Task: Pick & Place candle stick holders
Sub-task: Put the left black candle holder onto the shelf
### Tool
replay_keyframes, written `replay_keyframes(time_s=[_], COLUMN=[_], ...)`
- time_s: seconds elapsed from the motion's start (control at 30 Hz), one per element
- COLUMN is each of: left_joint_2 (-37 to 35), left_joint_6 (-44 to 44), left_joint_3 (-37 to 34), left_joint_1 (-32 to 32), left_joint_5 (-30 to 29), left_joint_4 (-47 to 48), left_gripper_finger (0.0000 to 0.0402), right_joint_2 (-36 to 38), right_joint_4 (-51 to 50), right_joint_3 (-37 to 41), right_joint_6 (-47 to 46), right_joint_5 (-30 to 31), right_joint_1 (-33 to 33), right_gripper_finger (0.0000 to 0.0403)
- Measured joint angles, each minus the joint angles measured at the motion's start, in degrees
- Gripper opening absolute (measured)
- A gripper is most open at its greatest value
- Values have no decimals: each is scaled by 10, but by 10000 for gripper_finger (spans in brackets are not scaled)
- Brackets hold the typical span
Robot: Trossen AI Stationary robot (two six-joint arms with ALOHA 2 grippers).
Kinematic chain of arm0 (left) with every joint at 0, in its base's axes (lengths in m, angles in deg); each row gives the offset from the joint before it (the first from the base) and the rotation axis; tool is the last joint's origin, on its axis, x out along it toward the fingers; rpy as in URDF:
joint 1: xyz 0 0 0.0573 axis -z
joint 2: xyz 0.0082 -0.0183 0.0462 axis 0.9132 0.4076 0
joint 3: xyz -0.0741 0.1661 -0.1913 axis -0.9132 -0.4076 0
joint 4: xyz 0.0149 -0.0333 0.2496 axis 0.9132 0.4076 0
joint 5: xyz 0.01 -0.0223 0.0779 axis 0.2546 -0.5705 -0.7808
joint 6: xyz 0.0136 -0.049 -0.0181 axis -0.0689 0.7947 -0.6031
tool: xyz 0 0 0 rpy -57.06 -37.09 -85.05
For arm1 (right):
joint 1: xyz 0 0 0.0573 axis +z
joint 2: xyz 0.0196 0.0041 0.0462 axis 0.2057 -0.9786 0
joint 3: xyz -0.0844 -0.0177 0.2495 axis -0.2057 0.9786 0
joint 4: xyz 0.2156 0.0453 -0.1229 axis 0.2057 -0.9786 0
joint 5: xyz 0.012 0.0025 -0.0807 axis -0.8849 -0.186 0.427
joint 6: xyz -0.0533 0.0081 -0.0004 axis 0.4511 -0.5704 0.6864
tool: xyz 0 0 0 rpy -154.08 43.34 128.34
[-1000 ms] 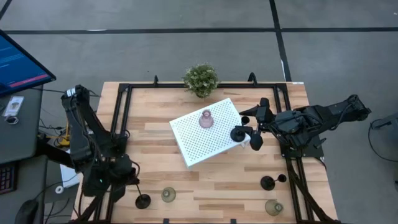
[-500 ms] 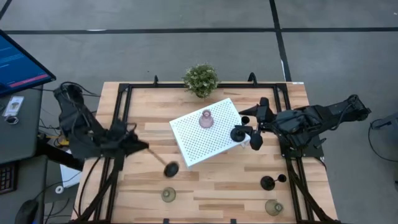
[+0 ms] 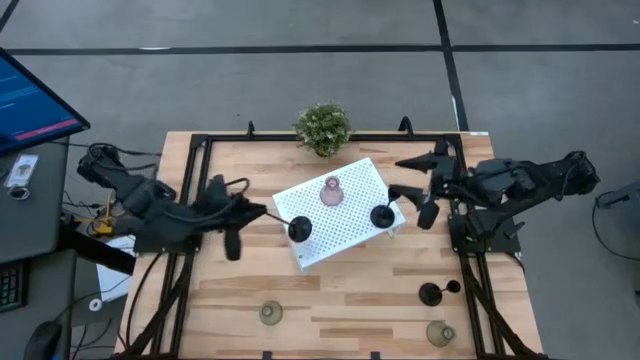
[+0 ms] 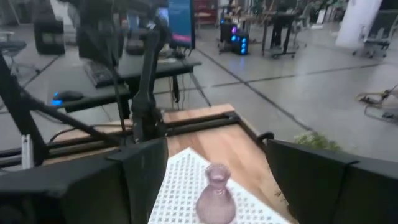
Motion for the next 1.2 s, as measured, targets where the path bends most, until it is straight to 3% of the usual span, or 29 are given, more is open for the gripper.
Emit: replay_keyframes(time_s=[0.23,0.37,0.7,0.93,1.2], left_joint_2=[70,117,192,229,247], left_joint_6=[-4,-17,-57,-57,-70], left_joint_3=[0,44,205,217,217], left_joint_1=[-83,-107,-113,-135,-140], left_joint_5=[96,160,173,236,239], left_joint_4=[-24,-27,89,125,133], left_gripper_finger=[13,13,13,13,13], right_joint_2=[20,25,24,24,24], right_joint_4=[-5,-21,-34,-37,-37], right_joint_3=[-16,-16,-16,-16,-16], right_joint_6=[22,22,21,16,16], right_joint_5=[6,17,17,17,17], right_joint_1=[0,0,0,0,0], right_gripper_finger=[265,265,265,265,265])
